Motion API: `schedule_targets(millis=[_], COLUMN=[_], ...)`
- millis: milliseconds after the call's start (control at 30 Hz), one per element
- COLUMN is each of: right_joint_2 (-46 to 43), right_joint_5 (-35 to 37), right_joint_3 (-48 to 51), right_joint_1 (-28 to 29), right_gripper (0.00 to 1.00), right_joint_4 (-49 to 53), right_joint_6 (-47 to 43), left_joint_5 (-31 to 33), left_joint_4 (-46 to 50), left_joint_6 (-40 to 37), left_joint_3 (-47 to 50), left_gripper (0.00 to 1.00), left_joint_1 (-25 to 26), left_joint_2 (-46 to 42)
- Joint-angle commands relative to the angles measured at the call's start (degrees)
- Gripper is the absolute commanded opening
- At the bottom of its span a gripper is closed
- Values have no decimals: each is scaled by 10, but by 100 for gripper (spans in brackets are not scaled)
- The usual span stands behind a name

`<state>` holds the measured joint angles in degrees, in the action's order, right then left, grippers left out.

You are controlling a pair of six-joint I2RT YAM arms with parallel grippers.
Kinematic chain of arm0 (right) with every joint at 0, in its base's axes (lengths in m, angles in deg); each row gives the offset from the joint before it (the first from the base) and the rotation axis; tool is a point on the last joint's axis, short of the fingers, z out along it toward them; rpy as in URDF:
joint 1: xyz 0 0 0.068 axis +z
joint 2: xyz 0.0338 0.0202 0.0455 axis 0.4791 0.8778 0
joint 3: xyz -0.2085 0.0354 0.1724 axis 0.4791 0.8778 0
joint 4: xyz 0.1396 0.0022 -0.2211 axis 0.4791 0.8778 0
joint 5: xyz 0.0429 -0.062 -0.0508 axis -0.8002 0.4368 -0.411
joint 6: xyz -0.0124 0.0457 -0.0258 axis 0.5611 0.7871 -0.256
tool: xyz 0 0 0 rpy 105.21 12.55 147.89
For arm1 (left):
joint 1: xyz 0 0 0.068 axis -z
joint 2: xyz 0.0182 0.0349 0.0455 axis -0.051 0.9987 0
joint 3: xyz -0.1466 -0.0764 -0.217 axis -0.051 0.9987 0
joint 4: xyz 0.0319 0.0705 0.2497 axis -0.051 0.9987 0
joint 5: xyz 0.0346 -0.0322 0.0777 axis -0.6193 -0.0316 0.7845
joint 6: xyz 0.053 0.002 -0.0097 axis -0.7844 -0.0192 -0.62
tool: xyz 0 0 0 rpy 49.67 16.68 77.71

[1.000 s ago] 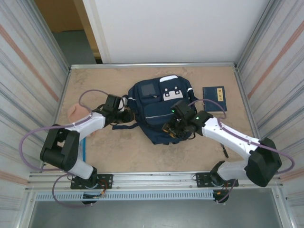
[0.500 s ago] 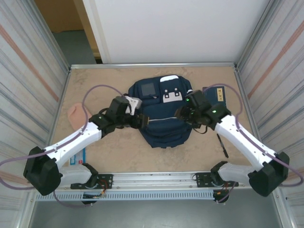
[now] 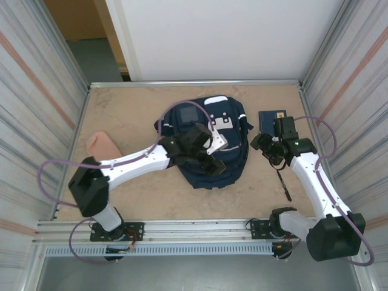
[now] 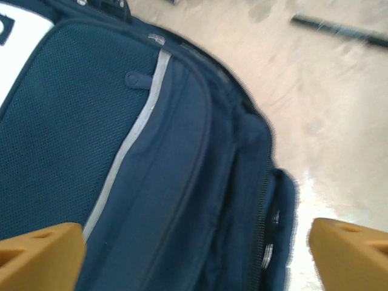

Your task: Pack books, pencil case, and school supplies into a backpack

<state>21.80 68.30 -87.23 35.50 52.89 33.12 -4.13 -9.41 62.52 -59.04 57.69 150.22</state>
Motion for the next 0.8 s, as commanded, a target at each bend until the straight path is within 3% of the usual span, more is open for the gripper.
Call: schedule_targets(millis=[0,367,500,600,767], right_joint_2=[10,38,36,34,37], right_joint_5=[-11,-59,-75,-73,-97], right_joint_3=[10,32,36,35,33], right_joint_1=[-35,-43,-44,-45,-48], right_gripper=[69,69,69,69,69], right_joint_4=[-37,-78,-78,-67,-59], right_joint_6=[-3,17,9,-3,-21], left_joint_5=[34,99,142,156,90], left_joint_4=[32,85,99,122,125], left_joint_6=[-76,-85,-68,-73,-77], left_joint_3=[-24,-111,-143,-170,-168], left_gripper=[99,97,86,73,58], left_joint_1=[9,10,7,6,0], left_joint_2=[40,152,185,212,217])
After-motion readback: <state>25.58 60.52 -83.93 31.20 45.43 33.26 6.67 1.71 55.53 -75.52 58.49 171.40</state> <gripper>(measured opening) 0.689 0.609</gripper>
